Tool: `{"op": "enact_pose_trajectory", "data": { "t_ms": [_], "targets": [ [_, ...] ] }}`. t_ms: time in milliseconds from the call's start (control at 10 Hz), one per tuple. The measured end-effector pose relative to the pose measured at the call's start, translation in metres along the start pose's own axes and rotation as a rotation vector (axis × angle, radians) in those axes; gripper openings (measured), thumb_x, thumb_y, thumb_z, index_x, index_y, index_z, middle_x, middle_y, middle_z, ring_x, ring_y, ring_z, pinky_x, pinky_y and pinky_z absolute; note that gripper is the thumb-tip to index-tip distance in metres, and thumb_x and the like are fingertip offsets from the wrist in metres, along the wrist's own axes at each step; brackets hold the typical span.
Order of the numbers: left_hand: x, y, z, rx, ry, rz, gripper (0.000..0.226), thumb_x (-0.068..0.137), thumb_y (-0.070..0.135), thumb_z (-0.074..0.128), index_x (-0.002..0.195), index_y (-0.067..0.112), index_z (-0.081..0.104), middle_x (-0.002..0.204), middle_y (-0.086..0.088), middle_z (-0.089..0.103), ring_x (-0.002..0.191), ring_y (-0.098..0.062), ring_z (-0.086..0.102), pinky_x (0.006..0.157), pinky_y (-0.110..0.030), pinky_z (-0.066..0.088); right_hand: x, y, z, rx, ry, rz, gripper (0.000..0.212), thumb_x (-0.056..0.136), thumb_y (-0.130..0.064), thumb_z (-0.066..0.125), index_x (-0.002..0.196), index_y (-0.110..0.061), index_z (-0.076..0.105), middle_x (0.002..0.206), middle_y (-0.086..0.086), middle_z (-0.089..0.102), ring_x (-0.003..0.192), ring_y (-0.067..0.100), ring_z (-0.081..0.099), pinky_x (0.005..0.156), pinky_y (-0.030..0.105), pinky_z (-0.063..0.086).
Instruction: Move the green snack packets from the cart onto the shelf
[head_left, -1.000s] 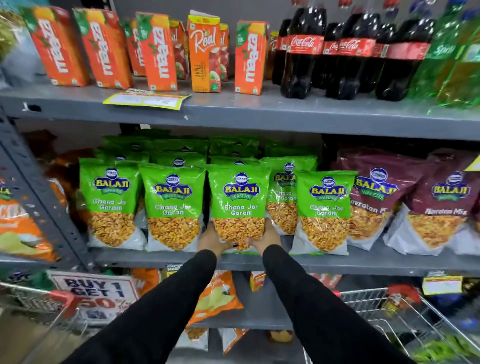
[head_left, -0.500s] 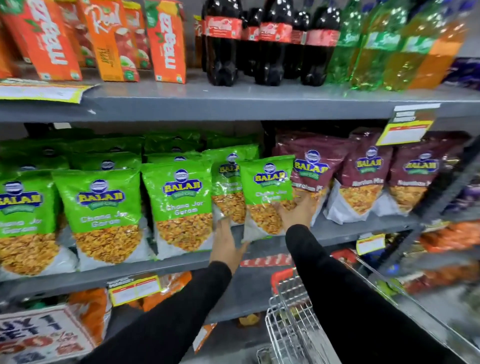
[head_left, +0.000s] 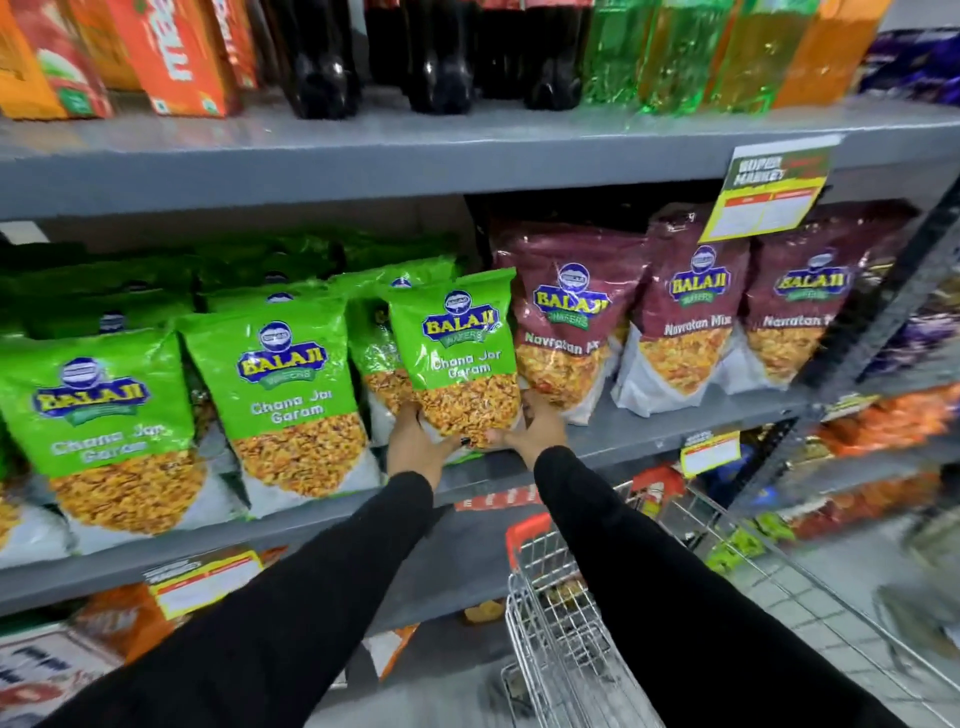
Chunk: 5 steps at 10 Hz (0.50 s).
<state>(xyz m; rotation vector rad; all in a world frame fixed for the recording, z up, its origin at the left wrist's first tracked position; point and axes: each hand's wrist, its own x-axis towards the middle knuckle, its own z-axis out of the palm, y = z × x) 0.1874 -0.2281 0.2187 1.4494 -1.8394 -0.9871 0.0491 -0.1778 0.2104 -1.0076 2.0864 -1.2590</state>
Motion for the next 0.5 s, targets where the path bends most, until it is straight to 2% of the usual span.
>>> {"op": "enact_pose_trajectory", "data": {
  "t_ms": [100, 300, 400, 500],
  "targets": [
    [0.003, -0.01, -0.019, 0.008, 0.038, -0.041, 0.073, 0.072, 0.013, 0.076, 0.129, -0.006, 0.036, 0.125, -0.025, 0.057, 0.117, -0.034, 0.053, 0.09, -0.033, 0.042, -0.001, -0.007, 0.021, -0.008, -0.039, -0.028, 0.061, 0.068, -0.009, 0.076, 0.121, -0.003, 0.048, 0.124, 0.018, 0.058, 0.115, 0.031, 0.054, 0.095, 0.036, 0.042],
    [0.001, -0.012, -0.025, 0.019, -0.05, -0.08, 0.075, 0.074, 0.012, 0.074, 0.133, -0.004, 0.031, 0.132, -0.024, 0.052, 0.123, -0.034, 0.049, 0.097, -0.035, 0.043, -0.013, -0.008, 0.031, 0.003, -0.053, 0.043, 0.062, 0.071, -0.009, 0.074, 0.125, -0.002, 0.045, 0.132, 0.019, 0.054, 0.124, 0.032, 0.049, 0.103, 0.039, 0.038],
    [-0.001, -0.003, -0.031, -0.041, -0.032, -0.105, 0.07, 0.076, 0.011, 0.072, 0.13, -0.005, 0.032, 0.132, -0.025, 0.051, 0.122, -0.035, 0.049, 0.099, -0.038, 0.043, -0.016, -0.022, 0.028, 0.006, 0.022, 0.037, 0.066, 0.071, -0.012, 0.075, 0.126, -0.001, 0.042, 0.133, 0.02, 0.051, 0.123, 0.032, 0.047, 0.103, 0.04, 0.037],
    [-0.024, 0.004, -0.04, -0.256, 0.039, -0.019, 0.064, 0.083, 0.013, 0.063, 0.133, -0.006, 0.028, 0.14, -0.026, 0.039, 0.132, -0.036, 0.038, 0.111, -0.046, 0.035, -0.038, -0.049, 0.021, 0.063, 0.273, -0.142, 0.051, 0.077, -0.015, 0.069, 0.121, -0.005, 0.044, 0.122, 0.011, 0.052, 0.116, 0.028, 0.05, 0.1, 0.038, 0.04]
  ]
}}
